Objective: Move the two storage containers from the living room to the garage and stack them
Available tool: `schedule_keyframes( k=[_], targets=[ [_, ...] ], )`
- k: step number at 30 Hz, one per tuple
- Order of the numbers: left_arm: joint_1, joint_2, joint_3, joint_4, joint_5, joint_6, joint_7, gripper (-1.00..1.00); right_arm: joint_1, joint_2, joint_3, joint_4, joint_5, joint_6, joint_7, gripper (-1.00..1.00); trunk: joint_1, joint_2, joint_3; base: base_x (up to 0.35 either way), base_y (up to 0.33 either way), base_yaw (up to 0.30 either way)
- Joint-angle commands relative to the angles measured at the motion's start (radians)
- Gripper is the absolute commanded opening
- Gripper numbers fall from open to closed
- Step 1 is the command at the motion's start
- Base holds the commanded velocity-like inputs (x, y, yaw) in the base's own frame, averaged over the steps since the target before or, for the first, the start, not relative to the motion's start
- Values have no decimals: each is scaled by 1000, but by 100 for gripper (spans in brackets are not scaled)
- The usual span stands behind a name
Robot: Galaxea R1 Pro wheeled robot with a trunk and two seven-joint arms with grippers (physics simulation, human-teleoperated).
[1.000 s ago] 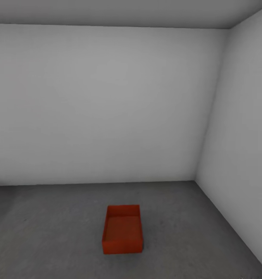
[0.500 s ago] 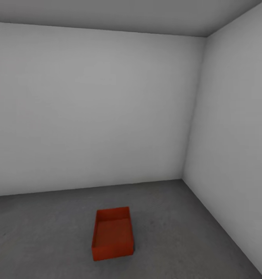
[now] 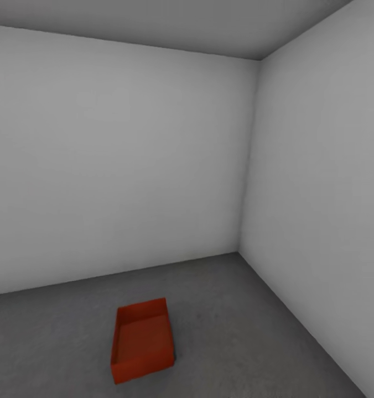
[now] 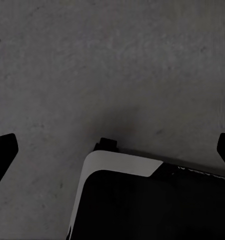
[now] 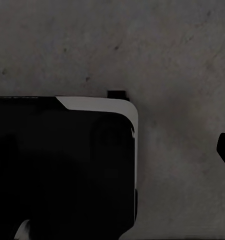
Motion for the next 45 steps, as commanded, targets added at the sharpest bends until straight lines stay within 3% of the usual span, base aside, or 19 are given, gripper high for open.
schedule_keyframes(
  k=[1, 45],
  targets=[
    [-1, 0, 4, 0, 9, -3, 0, 100, -2, 0, 9, 3, -11, -5, 1, 100, 0, -2, -1, 0, 0, -288],
    [-1, 2, 4, 0, 9, -3, 0, 100, -1, -5, 7, 3, -11, 0, 1, 100, 0, -2, 16, 0, 0, -288]
  ],
)
